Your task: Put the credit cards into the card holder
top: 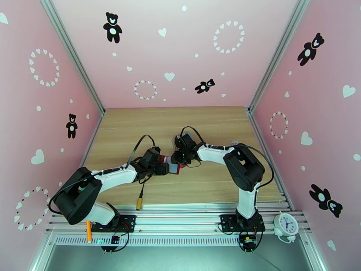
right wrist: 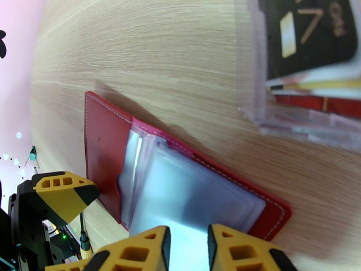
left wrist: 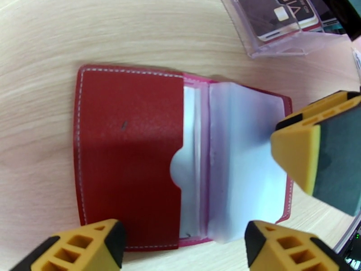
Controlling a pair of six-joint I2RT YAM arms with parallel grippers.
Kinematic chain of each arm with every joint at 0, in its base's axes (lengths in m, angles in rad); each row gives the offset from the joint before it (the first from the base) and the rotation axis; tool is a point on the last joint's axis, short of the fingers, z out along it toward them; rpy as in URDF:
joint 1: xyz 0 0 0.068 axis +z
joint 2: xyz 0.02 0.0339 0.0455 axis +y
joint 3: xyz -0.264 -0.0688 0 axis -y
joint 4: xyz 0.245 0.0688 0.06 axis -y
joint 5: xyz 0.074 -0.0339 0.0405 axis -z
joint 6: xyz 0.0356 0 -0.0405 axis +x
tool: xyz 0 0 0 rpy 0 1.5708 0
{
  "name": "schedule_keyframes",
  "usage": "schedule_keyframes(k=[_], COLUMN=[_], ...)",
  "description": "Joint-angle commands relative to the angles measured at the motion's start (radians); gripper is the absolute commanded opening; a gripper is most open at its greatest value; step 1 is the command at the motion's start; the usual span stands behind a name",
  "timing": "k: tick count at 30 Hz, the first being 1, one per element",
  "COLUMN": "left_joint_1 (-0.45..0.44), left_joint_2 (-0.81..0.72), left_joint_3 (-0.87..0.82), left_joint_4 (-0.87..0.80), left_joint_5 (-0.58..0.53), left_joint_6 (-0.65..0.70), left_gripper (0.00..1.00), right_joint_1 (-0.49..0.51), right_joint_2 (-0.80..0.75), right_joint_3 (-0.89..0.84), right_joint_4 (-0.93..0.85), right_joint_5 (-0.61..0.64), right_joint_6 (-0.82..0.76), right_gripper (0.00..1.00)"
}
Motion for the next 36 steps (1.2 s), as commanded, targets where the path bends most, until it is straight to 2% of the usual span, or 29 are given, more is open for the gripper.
schedule_keyframes(k=[1,26,36], left_joint_1=[-0.004,-0.032,-0.041], left_joint_2=[-0.001,0.005,0.022], left_joint_3=[-0.025,-0.014,0.010], left_joint_4=[0.001,-0.035,-0.108], left_joint_5=[0.033,-0.019,-0.101], left_joint_6=[-0.005,0.011,0.017], left_gripper=[0.79,0.86,0.86], right_joint_1=[0.014,0.043,0.045], right_joint_2=[0.028,0.098,0.085], right_joint_3=[0.030,0.099,0.118], right_joint_4=[-0.018,0.045,0.073], right_joint_5=[0.004,-0.066,-0.078], right_joint_6=[-0.003,0.059,0.081], right_gripper=[0.29,0.29,0.28])
